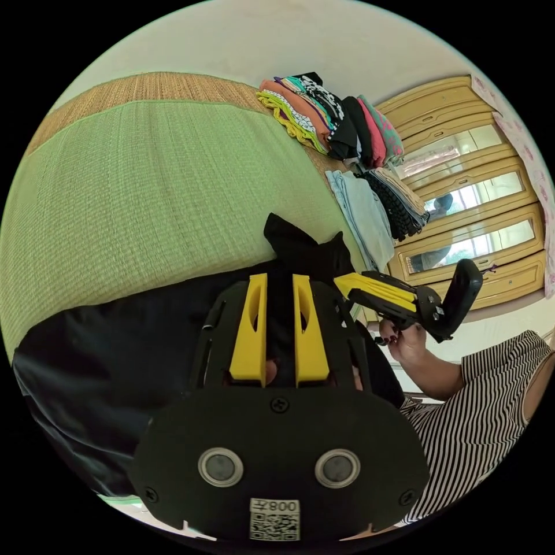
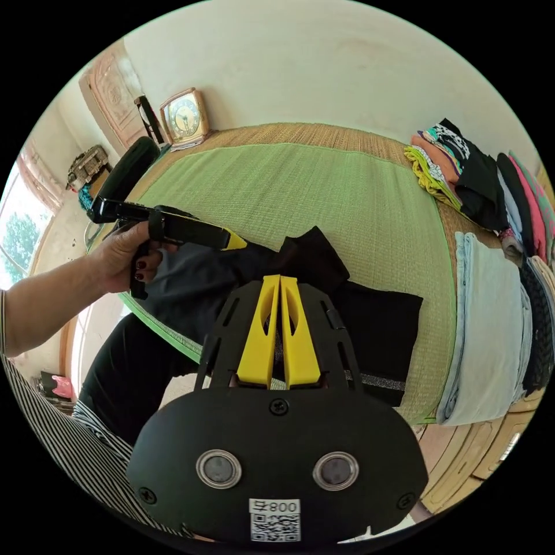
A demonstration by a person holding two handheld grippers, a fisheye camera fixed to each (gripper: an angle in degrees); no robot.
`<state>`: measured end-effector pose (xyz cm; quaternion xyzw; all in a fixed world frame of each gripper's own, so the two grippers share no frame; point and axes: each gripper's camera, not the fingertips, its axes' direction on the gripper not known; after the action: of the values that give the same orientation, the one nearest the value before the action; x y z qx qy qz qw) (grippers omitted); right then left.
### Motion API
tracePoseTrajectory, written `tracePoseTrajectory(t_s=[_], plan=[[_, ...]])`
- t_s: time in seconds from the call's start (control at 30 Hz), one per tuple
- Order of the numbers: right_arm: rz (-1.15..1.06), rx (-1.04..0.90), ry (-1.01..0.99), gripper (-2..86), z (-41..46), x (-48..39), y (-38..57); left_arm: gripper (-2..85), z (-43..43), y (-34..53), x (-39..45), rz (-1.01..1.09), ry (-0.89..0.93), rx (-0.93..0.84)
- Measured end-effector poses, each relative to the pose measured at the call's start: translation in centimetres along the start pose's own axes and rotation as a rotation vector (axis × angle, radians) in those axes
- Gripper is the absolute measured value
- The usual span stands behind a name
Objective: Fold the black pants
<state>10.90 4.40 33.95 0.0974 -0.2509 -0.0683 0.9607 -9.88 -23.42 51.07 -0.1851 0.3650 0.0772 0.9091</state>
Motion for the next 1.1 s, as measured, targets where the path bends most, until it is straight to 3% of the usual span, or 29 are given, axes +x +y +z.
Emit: tracePoseTrajectory(t_s=[0.37,0.53,0.9,1.1], plan=[[0.073,-0.009,-0.071,0.0,-0.9,3.9,2.2,9.3,5.6,-8.3,-1.3,-0.150,0.116,-0.040],[0.059,-0.006,-0.093,0.0,-1.5,4.5,2.4,5.8,8.4,-11.0,-1.7,-0.211,0.116,-0.117],[0.126,0.085,-0.134,-0.1,-8.0,8.4,5.6,1.2,8.3,-14.3,7.7,-0.008,0.207,-0.019],[0.260,0.102,-0.102,0.0,-10.9,12.6,9.4,1.1,13.0,-16.4,14.5,0.111,0.136,-0.092]])
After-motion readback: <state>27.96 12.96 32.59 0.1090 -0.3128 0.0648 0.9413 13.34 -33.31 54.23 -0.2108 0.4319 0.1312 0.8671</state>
